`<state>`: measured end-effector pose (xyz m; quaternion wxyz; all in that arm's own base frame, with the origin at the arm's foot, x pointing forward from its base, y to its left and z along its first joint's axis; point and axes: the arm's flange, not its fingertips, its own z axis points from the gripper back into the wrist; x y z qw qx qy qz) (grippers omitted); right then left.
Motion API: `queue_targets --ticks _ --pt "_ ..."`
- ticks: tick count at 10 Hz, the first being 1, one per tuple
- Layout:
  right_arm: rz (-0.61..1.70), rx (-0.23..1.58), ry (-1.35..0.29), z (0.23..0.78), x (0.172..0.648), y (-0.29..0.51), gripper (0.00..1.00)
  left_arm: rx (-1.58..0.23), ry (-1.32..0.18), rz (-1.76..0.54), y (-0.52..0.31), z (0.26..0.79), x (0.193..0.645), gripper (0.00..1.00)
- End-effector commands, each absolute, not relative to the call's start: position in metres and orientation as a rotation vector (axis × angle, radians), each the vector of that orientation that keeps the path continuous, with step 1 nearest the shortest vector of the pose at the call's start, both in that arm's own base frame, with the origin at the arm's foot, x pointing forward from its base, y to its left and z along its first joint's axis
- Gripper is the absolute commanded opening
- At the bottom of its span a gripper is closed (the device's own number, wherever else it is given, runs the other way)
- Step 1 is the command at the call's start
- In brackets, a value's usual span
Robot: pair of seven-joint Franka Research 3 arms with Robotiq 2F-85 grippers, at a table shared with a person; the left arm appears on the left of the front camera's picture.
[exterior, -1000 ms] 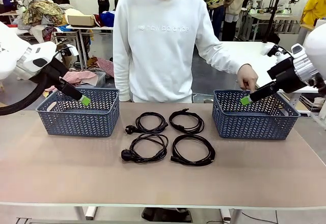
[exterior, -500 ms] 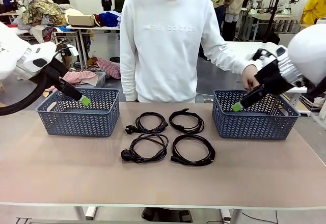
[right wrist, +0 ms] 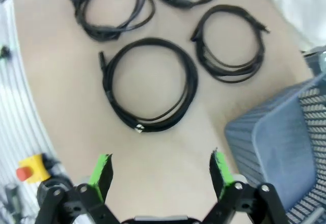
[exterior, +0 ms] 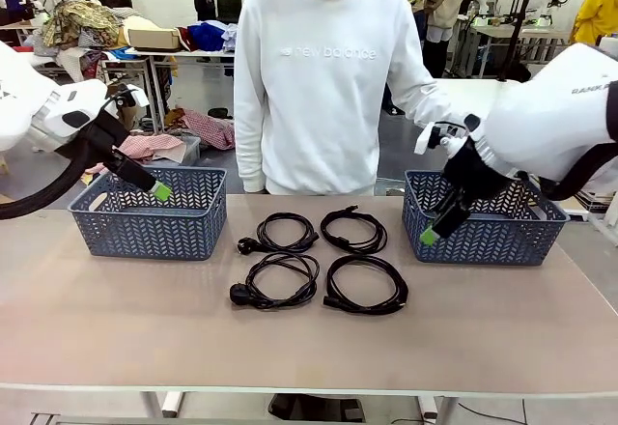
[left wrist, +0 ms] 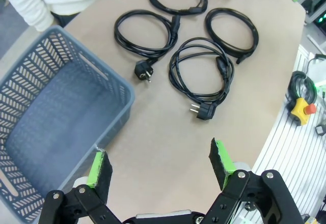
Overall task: Organize the cables according to human instructions.
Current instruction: Pick up a bundle of cables and place it in the basket indicated by the human.
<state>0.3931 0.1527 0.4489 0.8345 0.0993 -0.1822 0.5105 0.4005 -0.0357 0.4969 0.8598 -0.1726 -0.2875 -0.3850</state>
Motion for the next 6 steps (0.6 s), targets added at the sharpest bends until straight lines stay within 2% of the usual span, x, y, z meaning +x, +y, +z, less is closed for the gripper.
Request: queue_targets --ticks 1,4,6 --pt "1.198 0.200 -0.277 0.442 0.399 0.168 1.00 -0.382 -0.615 -0.824 -0.033 0.493 0.400 1.00" --pt "1.277 0.199 -0.220 0.422 0.401 0.187 1.00 -0.382 -0.615 -0.824 -0.033 0.493 0.400 1.00" --pt "1.225 0.217 -0.230 0.418 0.391 0.187 1.00 -0.382 -0.615 -0.824 -0.033 0.493 0.400 1.00"
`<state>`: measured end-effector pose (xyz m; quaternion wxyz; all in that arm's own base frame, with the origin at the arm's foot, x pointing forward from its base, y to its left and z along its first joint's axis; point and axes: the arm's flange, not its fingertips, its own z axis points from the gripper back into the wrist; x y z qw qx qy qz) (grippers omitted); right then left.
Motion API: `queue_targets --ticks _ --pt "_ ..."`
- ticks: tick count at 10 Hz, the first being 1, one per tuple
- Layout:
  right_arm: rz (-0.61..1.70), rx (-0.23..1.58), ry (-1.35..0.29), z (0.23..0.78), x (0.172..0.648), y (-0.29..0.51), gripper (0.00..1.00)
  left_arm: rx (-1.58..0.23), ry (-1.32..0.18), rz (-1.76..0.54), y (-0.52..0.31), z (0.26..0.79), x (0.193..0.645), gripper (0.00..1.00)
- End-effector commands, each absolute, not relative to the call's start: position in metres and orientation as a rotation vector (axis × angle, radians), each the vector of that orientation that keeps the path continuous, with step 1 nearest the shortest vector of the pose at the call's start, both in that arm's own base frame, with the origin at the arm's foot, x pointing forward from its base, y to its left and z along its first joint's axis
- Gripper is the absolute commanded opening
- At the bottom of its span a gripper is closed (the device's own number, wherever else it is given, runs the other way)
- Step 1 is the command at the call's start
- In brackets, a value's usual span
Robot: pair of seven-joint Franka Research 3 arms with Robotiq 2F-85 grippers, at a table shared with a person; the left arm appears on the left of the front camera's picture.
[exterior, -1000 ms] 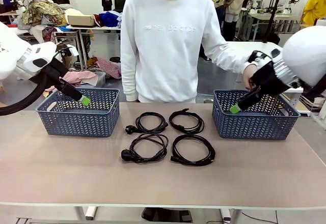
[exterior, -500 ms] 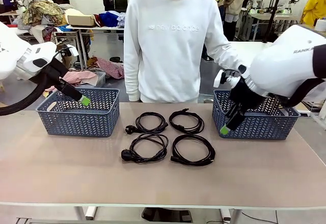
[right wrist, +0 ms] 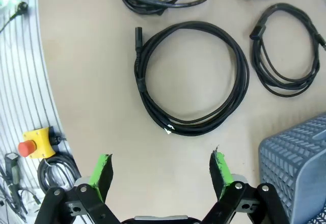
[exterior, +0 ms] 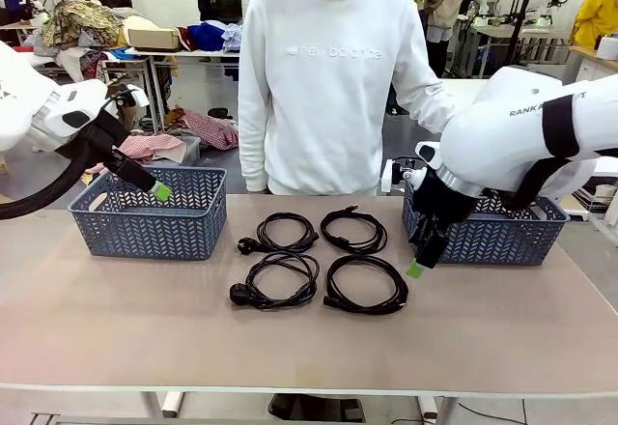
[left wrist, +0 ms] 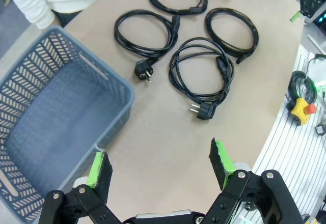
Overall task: Organize the cables according to human instructions.
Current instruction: Pick up a bundle of cables and place it in the basket indicated by the human.
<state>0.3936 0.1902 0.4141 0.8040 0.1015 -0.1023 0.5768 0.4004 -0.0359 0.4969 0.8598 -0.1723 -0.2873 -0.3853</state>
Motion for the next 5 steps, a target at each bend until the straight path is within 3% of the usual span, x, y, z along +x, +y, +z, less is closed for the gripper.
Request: queue_targets --ticks 1,5 --pt "1.225 0.217 -0.230 0.4180 0.3910 0.1868 1.00 -0.382 -0.615 -0.824 -0.0333 0.4935 0.4004 1.00" --pt "1.225 0.217 -0.230 0.4180 0.3910 0.1868 1.00 -0.382 -0.615 -0.824 -0.0333 0.4935 0.4004 1.00"
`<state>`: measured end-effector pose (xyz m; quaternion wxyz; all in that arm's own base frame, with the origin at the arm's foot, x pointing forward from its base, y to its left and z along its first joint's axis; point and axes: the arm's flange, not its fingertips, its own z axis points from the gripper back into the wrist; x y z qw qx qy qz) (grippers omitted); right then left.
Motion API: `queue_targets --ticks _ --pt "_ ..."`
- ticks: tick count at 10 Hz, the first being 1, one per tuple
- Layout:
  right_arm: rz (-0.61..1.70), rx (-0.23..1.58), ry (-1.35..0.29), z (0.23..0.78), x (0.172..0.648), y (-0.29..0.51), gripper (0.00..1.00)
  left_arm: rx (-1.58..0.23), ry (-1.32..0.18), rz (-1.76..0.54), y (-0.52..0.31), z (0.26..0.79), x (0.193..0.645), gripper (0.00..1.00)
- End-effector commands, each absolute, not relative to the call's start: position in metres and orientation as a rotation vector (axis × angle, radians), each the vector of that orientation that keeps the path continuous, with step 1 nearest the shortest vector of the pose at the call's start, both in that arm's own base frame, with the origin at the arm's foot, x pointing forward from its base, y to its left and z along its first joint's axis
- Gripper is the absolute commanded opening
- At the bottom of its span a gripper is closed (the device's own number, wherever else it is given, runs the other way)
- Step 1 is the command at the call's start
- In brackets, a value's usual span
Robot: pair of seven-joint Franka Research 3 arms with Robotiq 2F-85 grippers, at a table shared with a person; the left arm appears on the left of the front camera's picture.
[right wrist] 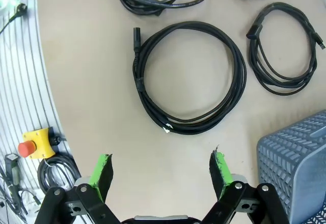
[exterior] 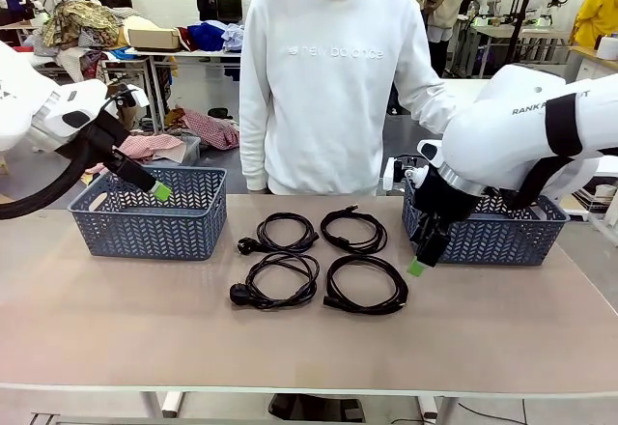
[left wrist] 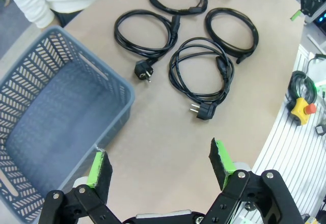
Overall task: Organize the cables according to human instructions.
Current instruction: Pick up a bundle of cables and place it in the basket indicated by the human.
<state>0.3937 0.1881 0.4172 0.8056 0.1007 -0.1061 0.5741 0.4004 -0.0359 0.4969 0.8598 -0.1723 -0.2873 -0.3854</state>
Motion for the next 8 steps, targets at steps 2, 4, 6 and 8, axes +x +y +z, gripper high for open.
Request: queue_targets --ticks 2,4,6,8 --pt "1.281 0.158 -0.208 0.411 0.396 0.202 1.00 -0.382 -0.615 -0.824 -0.033 0.493 0.400 1.00" --pt "1.355 0.175 -0.140 0.393 0.397 0.225 1.00 -0.382 -0.615 -0.824 -0.033 0.493 0.400 1.00" --pt "1.400 0.188 -0.104 0.378 0.394 0.240 1.00 -0.382 -0.615 -0.824 -0.033 0.493 0.400 1.00" --pt "1.496 0.164 -0.121 0.363 0.387 0.253 1.00 -0.382 -0.615 -0.824 -0.033 0.493 0.400 1.00"
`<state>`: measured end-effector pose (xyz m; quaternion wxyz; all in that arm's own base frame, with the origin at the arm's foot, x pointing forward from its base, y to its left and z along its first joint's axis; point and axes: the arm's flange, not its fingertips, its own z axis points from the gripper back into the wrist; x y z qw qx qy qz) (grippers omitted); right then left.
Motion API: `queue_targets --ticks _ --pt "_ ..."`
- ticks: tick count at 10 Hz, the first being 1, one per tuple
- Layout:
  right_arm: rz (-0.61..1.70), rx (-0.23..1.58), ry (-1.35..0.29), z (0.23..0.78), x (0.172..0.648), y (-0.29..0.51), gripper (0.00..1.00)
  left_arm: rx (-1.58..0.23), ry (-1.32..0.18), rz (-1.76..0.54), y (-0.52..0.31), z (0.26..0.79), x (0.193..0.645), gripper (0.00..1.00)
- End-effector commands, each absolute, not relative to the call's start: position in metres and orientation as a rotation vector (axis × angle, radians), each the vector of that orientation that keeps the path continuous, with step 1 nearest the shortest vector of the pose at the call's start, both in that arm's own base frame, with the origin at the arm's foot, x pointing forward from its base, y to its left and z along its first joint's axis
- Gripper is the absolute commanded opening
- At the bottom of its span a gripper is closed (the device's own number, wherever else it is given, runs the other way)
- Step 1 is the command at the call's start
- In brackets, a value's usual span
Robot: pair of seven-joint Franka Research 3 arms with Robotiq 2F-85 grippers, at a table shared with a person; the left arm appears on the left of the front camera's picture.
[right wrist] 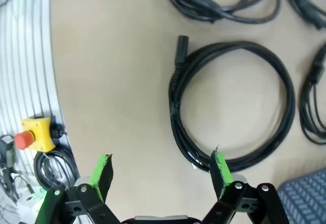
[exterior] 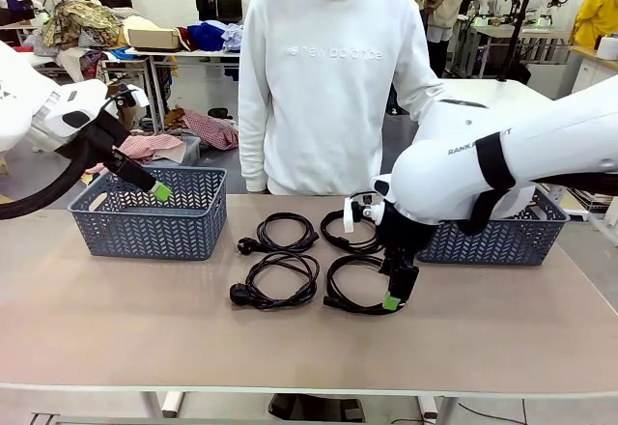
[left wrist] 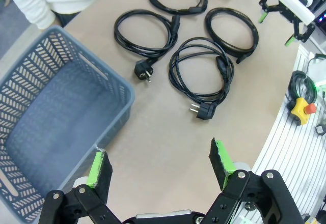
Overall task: Organize the cables according to human instructions.
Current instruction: Pick up a bundle of cables and place it in the basket indicated by the human.
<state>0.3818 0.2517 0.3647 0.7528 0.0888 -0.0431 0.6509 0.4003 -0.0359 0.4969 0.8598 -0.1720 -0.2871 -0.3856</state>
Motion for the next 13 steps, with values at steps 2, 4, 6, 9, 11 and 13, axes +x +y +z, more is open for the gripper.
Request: queue_targets --ticks 2,4,6,9,11,13 --pt "1.541 0.134 -0.121 0.350 0.381 0.260 1.00 -0.382 -0.615 -0.824 -0.033 0.493 0.400 1.00" --pt "1.555 0.113 -0.107 0.339 0.382 0.268 1.00 -0.382 -0.615 -0.824 -0.033 0.493 0.400 1.00" --pt "1.540 0.100 -0.080 0.330 0.384 0.274 1.00 -0.382 -0.615 -0.824 -0.033 0.493 0.400 1.00" --pt "1.527 0.106 -0.041 0.314 0.385 0.280 1.00 -0.382 -0.615 -0.824 -0.033 0.493 0.400 1.00" --pt "1.523 0.108 -0.028 0.307 0.386 0.284 1.00 -0.382 -0.615 -0.824 -0.033 0.493 0.400 1.00" --pt "1.526 0.106 -0.014 0.304 0.386 0.289 1.00 -0.382 -0.615 -0.824 -0.033 0.493 0.400 1.00"
